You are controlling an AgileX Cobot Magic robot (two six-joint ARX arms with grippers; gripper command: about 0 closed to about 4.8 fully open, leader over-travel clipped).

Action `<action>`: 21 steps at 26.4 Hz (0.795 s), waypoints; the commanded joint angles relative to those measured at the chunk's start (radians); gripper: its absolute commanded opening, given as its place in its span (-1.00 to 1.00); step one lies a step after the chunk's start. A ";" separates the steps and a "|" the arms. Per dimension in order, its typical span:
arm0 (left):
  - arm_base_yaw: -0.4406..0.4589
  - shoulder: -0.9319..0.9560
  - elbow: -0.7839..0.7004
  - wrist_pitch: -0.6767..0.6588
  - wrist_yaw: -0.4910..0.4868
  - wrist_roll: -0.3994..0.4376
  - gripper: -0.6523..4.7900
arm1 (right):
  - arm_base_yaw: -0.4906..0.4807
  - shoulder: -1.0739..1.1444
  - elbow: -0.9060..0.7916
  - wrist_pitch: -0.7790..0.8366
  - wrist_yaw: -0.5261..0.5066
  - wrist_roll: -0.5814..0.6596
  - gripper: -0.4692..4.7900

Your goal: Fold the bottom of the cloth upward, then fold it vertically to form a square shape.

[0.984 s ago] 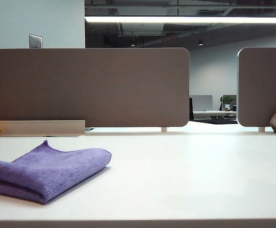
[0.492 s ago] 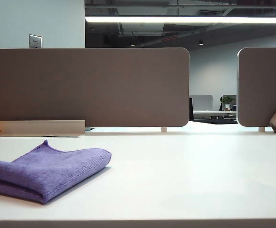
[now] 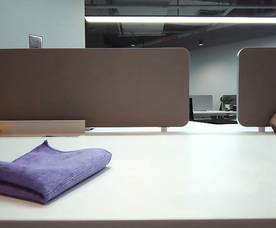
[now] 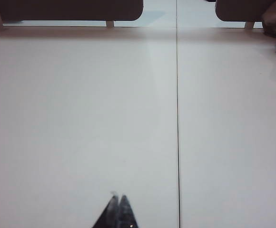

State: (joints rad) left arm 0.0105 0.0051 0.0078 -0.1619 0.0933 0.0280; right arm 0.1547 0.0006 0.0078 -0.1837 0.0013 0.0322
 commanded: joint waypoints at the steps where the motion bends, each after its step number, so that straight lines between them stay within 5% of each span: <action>1: 0.002 0.000 0.000 0.004 -0.003 -0.001 -0.77 | 0.000 0.001 -0.007 0.005 0.003 0.001 -0.82; 8: 0.009 0.000 0.000 0.003 -0.002 -0.001 -0.77 | -0.024 0.001 -0.007 0.004 -0.007 0.001 -0.82; 13: 0.045 0.000 0.000 0.003 -0.003 -0.001 -0.77 | -0.159 0.001 -0.007 0.005 0.000 0.000 -0.82; 21: 0.046 0.000 0.000 0.003 -0.003 -0.001 -0.77 | -0.159 0.001 -0.007 0.005 -0.002 0.001 -0.82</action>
State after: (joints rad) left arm 0.0559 0.0048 0.0078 -0.1684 0.0895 0.0269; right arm -0.0032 0.0010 0.0078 -0.1844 -0.0010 0.0322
